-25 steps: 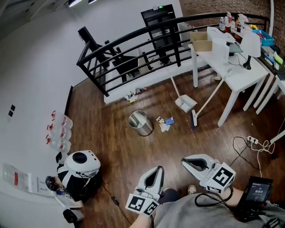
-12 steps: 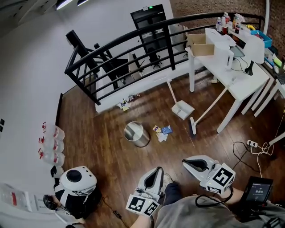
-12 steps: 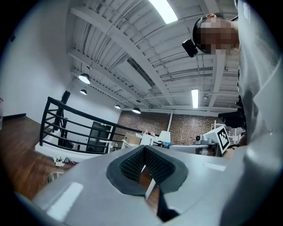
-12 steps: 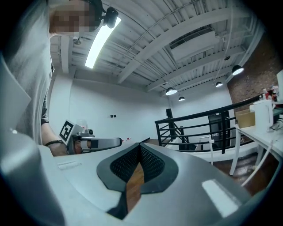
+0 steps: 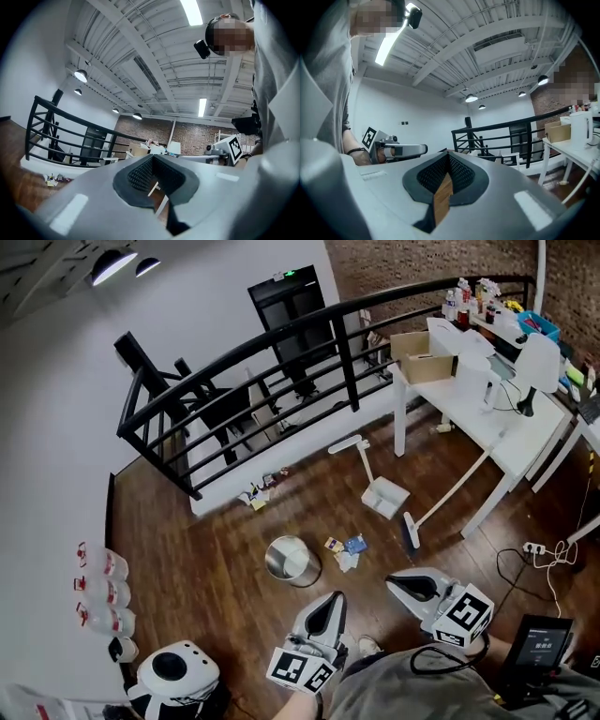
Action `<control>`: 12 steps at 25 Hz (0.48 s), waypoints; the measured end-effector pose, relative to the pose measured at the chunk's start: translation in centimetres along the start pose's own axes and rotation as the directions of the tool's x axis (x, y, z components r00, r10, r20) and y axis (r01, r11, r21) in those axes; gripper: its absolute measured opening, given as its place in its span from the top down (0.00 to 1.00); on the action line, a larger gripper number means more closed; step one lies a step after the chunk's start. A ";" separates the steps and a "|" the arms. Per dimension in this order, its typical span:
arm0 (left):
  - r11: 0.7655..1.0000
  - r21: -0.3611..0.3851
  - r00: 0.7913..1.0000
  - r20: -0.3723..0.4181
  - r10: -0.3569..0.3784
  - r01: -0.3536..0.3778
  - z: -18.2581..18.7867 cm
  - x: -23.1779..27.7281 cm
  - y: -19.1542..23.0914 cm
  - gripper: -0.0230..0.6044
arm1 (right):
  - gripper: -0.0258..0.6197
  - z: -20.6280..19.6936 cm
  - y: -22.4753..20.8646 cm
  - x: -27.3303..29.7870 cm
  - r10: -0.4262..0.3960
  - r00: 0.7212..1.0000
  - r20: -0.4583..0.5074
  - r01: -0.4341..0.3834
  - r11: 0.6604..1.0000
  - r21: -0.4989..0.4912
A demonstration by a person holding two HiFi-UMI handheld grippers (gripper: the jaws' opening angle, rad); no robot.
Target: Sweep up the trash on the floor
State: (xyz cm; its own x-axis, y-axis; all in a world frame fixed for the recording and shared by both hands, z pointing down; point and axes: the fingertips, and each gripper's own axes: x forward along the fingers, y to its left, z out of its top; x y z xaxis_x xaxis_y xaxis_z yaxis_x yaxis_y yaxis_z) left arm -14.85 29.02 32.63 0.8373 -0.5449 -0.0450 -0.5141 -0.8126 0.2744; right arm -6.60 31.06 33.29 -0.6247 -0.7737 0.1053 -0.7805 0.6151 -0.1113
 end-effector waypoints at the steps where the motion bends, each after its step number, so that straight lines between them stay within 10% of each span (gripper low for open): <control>1: 1.000 0.000 1.000 0.000 -0.006 0.006 0.2 0.5 0.6 0.96 | 0.96 0.2 -0.5 0.6 -0.007 1.000 0.001 0.007 1.000 0.000; 12: 1.000 0.002 1.000 -0.017 -0.004 0.004 -0.2 11.1 7.0 0.96 | 0.96 0.5 -12.2 5.7 -0.021 0.999 0.025 0.020 1.000 0.014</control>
State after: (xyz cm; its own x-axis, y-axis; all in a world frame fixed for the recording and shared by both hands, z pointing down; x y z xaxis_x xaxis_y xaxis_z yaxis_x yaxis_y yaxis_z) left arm -9.08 17.32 34.26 0.8421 -0.5385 -0.0297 -0.5114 -0.8149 0.2728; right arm -0.65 19.12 34.74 -0.6079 -0.7896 0.0833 -0.7926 0.5972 -0.1229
